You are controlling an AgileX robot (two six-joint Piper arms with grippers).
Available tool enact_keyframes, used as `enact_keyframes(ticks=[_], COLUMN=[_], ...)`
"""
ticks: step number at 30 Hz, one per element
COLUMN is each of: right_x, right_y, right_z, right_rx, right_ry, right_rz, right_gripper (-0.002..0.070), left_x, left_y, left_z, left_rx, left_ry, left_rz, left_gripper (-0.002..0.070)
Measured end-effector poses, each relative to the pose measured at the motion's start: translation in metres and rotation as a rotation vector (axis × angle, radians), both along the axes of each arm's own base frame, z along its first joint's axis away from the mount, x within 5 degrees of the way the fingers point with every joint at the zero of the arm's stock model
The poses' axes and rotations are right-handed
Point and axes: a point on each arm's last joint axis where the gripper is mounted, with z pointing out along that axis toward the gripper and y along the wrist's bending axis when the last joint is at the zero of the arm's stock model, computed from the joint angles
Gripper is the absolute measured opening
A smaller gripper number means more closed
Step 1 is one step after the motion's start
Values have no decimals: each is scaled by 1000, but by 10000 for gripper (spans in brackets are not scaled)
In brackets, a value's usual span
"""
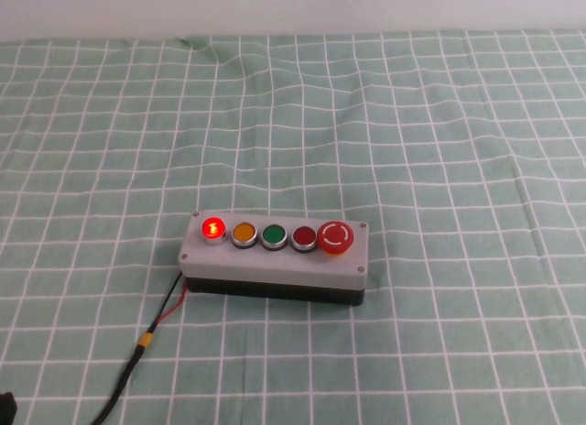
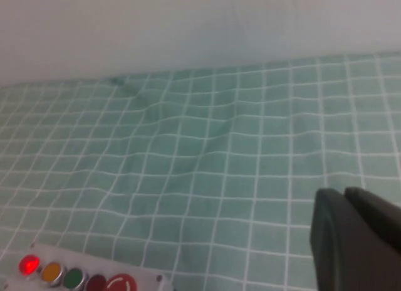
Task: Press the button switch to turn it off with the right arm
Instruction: Press the button to turn off
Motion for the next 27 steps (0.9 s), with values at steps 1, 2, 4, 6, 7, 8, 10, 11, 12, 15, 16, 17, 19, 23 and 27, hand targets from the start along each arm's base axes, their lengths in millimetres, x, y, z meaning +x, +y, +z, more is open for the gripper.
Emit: enact_keyframes(ticks=[1,2,4,6,7,8,10,11,12,15,16,17,19,23,27], right_x=[4,8,18,30,35,42,55,64,72,93,96,101,108,120,128], right_y=[2,5,10,15,17,19,22,25,29,48,58,68,88,133,180], right_z=[0,0,1,5,8,9,10,9,8,1,1,-2,-9,-21,-30], right_rx=[-27,-43,-73,-95,-103,-106,-113,-119,-128,-178,-202,-234,-312,-448,-573], right_ry=[-15,-30,-42,-34,-30,-12,32,54,77,149,162,185,229,291,309], right_rz=[42,86,171,261,292,328,389,418,440,496,520,542,577,623,685], right_gripper=[-16,-16,-16,-16,-16,-16,-16,-16,-16,-15,-15,-15,-15,-16,-15], left_x=[0,0,0,0,0,0,0,0,0,0,0,0,0,0,0], left_y=[0,0,0,0,0,0,0,0,0,0,0,0,0,0,0], left_z=[0,0,0,0,0,0,0,0,0,0,0,0,0,0,0], left_rx=[0,0,0,0,0,0,0,0,0,0,0,0,0,0,0], left_ry=[0,0,0,0,0,0,0,0,0,0,0,0,0,0,0], left_rz=[0,0,0,0,0,0,0,0,0,0,0,0,0,0,0], left_gripper=[-3,-3,-3,-3,-3,-3,-3,-3,-3,-3,-3,-3,-3,-3,-3])
